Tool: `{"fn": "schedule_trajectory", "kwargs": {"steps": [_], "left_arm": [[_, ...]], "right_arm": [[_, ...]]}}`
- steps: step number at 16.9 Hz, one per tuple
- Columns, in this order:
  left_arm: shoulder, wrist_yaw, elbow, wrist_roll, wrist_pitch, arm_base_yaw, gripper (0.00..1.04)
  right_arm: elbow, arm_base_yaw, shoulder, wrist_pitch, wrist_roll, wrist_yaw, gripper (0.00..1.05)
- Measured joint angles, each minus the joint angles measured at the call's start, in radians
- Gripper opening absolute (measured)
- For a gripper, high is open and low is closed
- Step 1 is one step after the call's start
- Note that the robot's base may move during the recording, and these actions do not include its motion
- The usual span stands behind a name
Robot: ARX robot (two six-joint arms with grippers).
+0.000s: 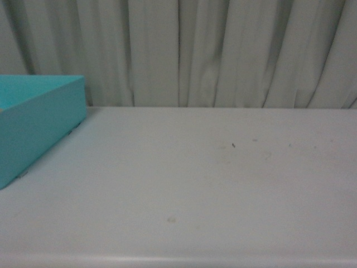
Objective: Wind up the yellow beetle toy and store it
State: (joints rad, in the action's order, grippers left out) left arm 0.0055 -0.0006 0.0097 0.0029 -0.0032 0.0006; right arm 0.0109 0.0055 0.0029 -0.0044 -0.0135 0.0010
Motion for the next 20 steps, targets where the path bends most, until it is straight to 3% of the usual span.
{"fn": "schedule_trajectory", "kwargs": {"steps": [20], "left_arm": [[0.000, 0.000, 0.000, 0.000, -0.001, 0.000, 0.98]], "right_arm": [[0.000, 0.000, 0.000, 0.000, 0.000, -0.001, 0.98]]}}
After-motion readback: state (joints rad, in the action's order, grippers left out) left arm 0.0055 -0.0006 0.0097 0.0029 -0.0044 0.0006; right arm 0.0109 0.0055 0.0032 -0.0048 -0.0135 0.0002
